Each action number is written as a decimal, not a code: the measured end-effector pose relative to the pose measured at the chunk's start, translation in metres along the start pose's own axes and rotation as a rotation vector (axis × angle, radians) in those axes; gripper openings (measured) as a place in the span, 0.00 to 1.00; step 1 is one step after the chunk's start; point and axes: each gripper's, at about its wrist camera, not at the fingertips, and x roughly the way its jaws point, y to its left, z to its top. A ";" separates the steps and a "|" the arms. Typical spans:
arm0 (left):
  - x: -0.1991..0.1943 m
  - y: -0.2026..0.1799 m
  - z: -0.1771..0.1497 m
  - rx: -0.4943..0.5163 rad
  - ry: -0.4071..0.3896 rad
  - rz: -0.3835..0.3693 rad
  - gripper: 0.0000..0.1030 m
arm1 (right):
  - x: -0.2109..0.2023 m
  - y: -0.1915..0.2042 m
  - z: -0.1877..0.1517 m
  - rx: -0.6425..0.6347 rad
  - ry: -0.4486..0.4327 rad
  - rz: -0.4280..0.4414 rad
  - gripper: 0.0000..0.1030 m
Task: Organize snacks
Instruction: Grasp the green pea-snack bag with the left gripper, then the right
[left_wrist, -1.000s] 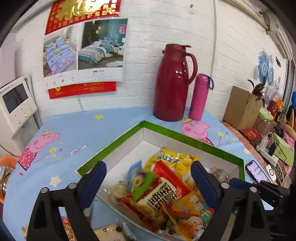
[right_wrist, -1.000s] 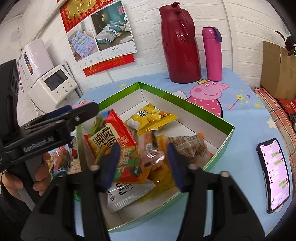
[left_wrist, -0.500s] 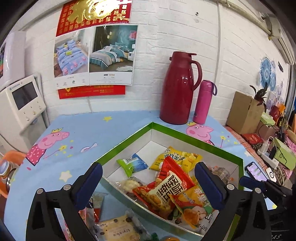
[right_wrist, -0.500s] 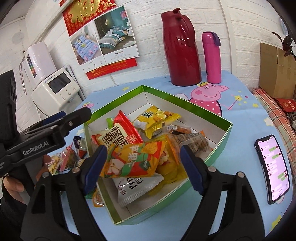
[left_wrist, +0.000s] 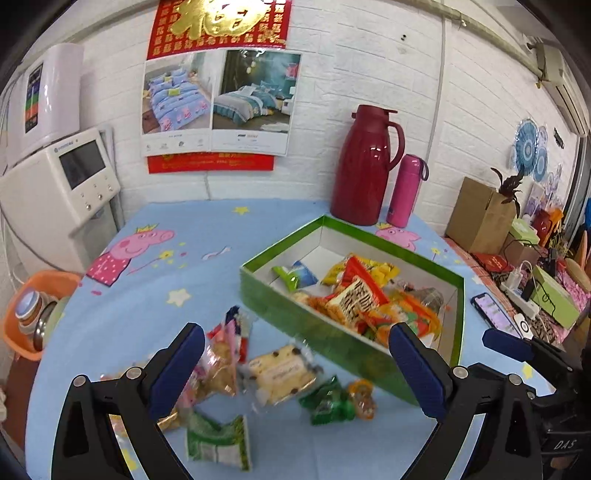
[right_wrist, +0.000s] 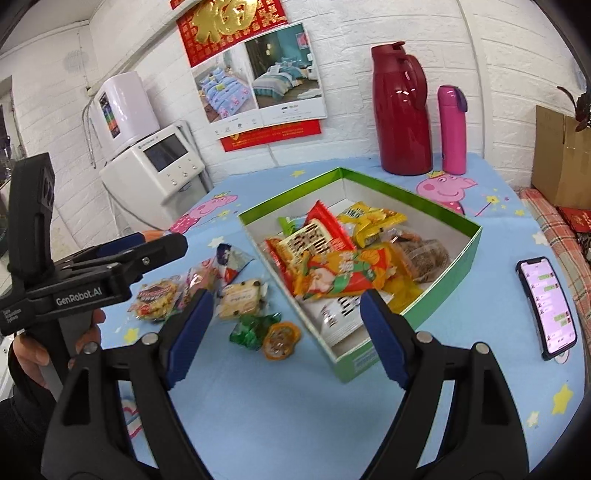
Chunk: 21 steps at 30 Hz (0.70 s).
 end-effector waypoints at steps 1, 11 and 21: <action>-0.005 0.009 -0.007 -0.009 0.013 0.001 0.99 | 0.001 0.004 -0.006 0.003 0.023 0.033 0.80; -0.040 0.111 -0.074 -0.159 0.104 0.058 0.98 | 0.064 0.051 -0.040 0.046 0.258 0.267 0.70; -0.027 0.143 -0.103 -0.235 0.168 -0.101 0.79 | 0.154 0.087 -0.052 0.104 0.389 0.337 0.47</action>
